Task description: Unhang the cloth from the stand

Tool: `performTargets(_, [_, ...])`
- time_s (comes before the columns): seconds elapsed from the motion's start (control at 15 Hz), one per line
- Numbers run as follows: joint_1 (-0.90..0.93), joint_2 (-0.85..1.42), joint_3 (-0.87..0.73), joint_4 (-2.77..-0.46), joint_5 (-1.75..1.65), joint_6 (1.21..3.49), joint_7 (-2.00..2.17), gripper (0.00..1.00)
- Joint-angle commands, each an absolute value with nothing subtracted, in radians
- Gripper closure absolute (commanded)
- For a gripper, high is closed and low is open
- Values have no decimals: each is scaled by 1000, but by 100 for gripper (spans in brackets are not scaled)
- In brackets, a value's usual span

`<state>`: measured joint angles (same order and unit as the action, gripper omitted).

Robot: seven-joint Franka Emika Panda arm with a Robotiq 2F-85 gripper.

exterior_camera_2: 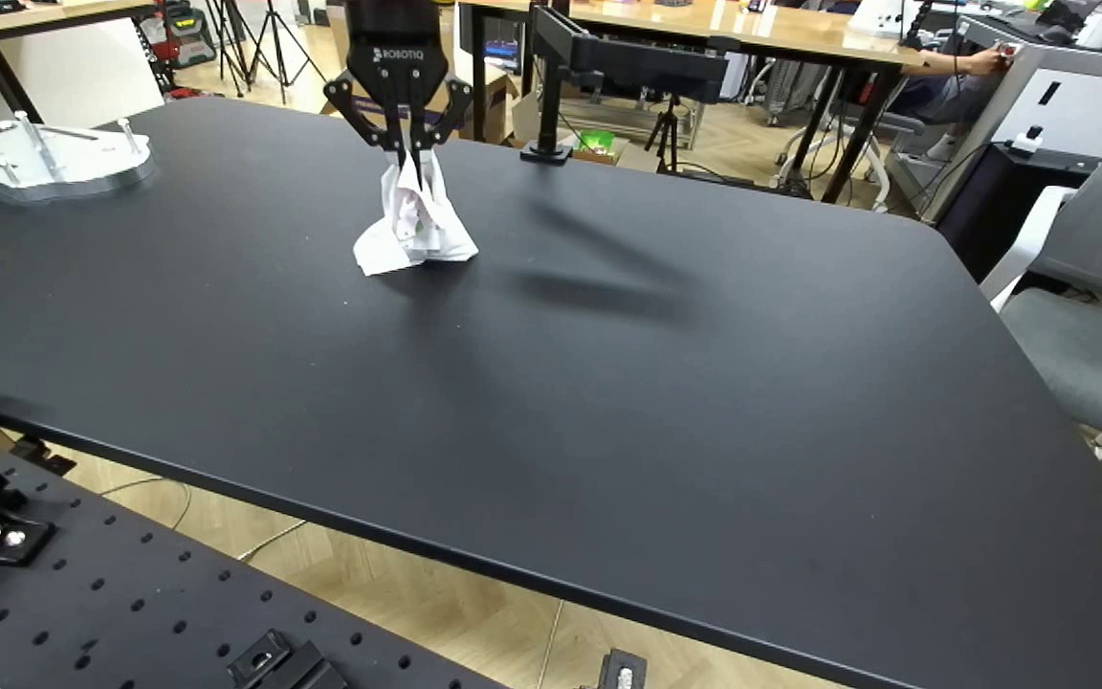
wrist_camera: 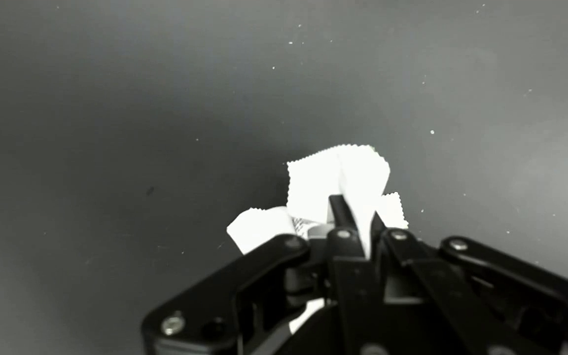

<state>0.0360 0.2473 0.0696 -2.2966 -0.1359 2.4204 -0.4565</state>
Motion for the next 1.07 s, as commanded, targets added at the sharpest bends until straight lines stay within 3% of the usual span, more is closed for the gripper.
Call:
performTargets(0.0, [31, 293, 68, -2244, -154, 2399, -421, 64])
performTargets(0.6, [68, 257, 84, -2159, -150, 2213, -301, 2])
performTargets(1.0, [117, 255, 141, -2109, -134, 2075, -327, 0])
